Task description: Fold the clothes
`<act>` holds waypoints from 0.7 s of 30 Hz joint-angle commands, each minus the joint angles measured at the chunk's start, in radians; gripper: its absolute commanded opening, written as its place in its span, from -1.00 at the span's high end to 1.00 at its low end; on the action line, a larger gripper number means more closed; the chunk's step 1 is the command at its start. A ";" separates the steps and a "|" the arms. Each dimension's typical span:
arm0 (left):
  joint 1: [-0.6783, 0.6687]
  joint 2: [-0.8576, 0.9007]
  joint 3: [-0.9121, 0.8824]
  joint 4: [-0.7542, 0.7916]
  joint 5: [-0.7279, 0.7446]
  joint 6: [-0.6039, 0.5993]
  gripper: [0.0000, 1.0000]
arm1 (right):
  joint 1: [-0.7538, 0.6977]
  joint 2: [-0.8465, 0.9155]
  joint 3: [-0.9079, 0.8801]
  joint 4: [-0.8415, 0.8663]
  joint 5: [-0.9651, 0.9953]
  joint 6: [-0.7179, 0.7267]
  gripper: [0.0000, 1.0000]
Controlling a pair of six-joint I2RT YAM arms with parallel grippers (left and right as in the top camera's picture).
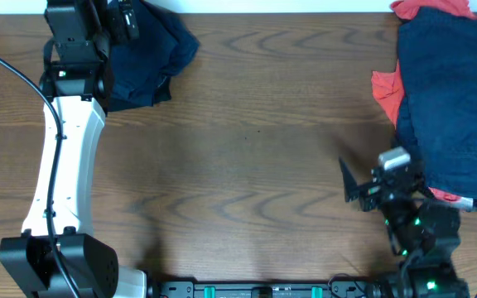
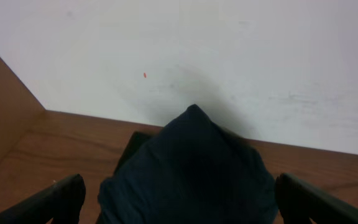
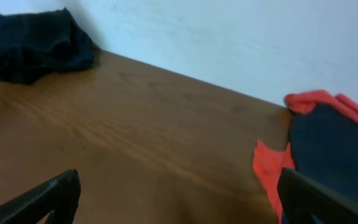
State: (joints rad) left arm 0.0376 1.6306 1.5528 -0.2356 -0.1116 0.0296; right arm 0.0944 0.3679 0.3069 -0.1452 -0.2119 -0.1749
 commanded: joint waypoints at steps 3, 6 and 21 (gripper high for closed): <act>0.002 -0.003 0.003 0.000 -0.008 -0.002 -0.96 | -0.007 -0.137 -0.116 0.004 0.031 0.013 -0.99; 0.002 -0.003 0.003 0.000 -0.008 -0.002 -0.96 | -0.007 -0.200 -0.172 0.003 0.058 0.013 -0.98; 0.002 -0.003 0.003 0.000 -0.008 -0.002 -0.96 | -0.006 -0.363 -0.264 -0.002 0.073 0.013 -0.99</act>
State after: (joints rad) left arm 0.0376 1.6306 1.5528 -0.2359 -0.1116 0.0296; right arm 0.0944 0.0143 0.0494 -0.1501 -0.1524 -0.1730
